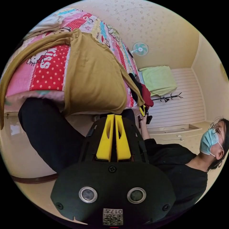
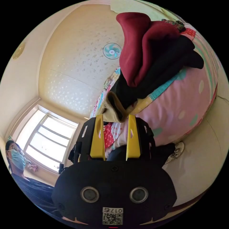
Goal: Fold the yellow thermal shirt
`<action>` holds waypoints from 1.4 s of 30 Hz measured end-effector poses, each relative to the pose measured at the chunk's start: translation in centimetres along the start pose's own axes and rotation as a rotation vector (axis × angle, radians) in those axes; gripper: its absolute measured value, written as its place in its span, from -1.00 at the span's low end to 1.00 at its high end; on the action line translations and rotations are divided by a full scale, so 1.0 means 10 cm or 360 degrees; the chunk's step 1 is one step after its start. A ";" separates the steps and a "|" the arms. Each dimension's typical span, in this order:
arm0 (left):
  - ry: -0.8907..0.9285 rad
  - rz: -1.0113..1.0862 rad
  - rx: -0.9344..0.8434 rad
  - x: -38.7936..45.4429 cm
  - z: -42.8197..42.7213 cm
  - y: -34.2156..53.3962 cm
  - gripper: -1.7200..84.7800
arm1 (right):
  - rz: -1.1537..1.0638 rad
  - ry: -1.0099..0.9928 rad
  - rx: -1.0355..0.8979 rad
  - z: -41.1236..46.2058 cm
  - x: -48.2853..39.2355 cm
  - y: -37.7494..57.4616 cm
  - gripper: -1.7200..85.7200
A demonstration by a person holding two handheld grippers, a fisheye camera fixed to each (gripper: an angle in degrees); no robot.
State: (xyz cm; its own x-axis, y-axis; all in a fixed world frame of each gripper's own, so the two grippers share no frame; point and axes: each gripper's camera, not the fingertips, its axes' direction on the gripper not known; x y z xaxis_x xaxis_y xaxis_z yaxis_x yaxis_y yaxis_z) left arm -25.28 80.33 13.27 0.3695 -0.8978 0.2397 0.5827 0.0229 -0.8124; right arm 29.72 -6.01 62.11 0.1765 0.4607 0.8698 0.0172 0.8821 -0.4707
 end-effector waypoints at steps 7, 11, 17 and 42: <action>0.0136 -0.0090 0.0065 -0.29 0.00 0.16 -0.98 | -0.0357 -0.0600 -0.0228 0.33 -1.08 -0.59 -0.90; 0.0194 0.0026 0.0048 -0.26 0.07 -0.06 -0.98 | -0.0659 -0.0405 -0.0338 0.55 -2.24 -1.25 -0.92; 0.0174 0.0365 0.0136 0.03 0.22 -0.62 -0.98 | -0.0699 0.0803 -0.0541 1.54 -3.42 -1.96 -0.92; 0.0026 0.0144 0.0523 -0.76 0.16 -0.76 -0.78 | -0.1067 0.0021 -0.1725 6.98 -4.44 -0.19 -0.66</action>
State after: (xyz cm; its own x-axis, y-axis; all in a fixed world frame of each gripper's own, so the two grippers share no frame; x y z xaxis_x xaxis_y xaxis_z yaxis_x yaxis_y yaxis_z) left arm -31.40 87.71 18.47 0.4204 -0.8925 0.1637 0.7511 0.2411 -0.6146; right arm -46.84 -21.28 34.74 -0.1690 -0.0489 0.9844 0.8970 0.4062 0.1742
